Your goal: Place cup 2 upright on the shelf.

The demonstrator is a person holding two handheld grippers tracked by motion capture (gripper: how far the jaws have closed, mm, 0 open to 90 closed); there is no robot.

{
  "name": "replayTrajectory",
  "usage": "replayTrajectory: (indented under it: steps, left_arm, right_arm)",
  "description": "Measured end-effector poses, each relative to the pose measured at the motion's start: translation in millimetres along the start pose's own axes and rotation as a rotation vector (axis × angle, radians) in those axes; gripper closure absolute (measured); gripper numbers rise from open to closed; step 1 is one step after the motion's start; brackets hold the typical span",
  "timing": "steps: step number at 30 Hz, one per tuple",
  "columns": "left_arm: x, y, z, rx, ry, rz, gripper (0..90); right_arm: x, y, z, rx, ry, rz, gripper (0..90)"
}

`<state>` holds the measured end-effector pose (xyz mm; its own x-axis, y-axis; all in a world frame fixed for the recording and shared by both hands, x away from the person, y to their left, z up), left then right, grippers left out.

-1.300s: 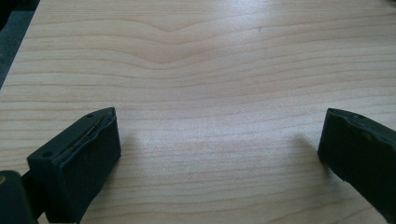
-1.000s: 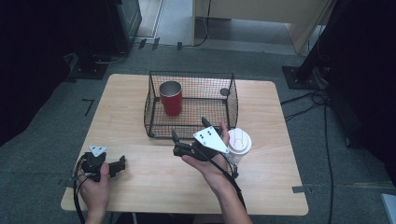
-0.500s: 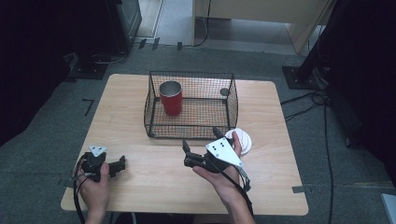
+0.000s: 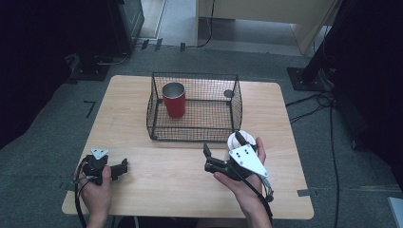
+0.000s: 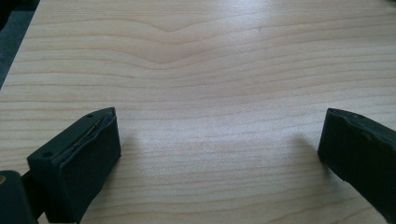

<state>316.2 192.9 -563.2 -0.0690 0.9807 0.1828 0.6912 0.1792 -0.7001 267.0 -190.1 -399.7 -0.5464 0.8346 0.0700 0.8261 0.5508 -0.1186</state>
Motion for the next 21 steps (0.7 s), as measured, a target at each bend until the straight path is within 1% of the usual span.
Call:
replayTrajectory:
  steps: [2,3,4,6,8,10,13,19,21]
  left_arm:
    - [0.0,0.0,0.0,0.0,0.0,0.0,0.0]
    - [0.0,0.0,0.0,0.0,0.0,0.0,0.0]
    - [0.0,0.0,0.0,0.0,0.0,0.0,0.0]
    - [0.1,-0.1,0.1,0.001,0.002,0.0,0.0]
    - [0.1,-0.1,0.1,0.001,0.002,0.0,0.0]
    - [0.0,0.0,0.0,0.0,0.0,0.0,0.0]
    - [0.0,0.0,0.0,0.0,0.0,0.0,0.0]
    - [0.0,0.0,0.0,0.0,0.0,0.0,0.0]
    - [0.1,-0.1,0.1,0.001,0.002,0.0,0.0]
  right_arm:
    - [-5.5,-4.3,0.6,-0.001,0.001,0.015,0.0]
    - [-5.5,-4.3,0.6,-0.001,0.001,0.015,0.0]
    - [-10.2,-8.2,0.8,0.0,0.001,0.031,0.0]
    - [-14.5,-11.2,1.5,0.01,-0.001,0.046,0.0]
    - [-17.8,-13.9,1.9,0.009,-0.002,0.051,0.0]
    - [-20.2,-16.3,2.2,0.009,-0.007,0.053,0.0]
    - [-25.3,-19.3,3.5,0.009,-0.027,0.077,0.0]
    - [-31.9,-20.3,11.5,0.022,-0.011,0.079,0.0]
    - [-33.8,-20.2,13.8,0.026,-0.012,0.093,0.0]
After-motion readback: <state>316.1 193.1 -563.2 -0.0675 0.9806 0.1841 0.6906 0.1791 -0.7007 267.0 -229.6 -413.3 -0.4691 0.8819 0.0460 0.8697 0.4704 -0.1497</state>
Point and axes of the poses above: each handheld gripper's, and its own axes: y roughly forward along the jaws, z roughly out of its underside, x roughly to its left, the point moved 6 cm from there along y, roughly forward along the jaws, and after that the axes turned 14 degrees about -z, right-handed, at the moved point
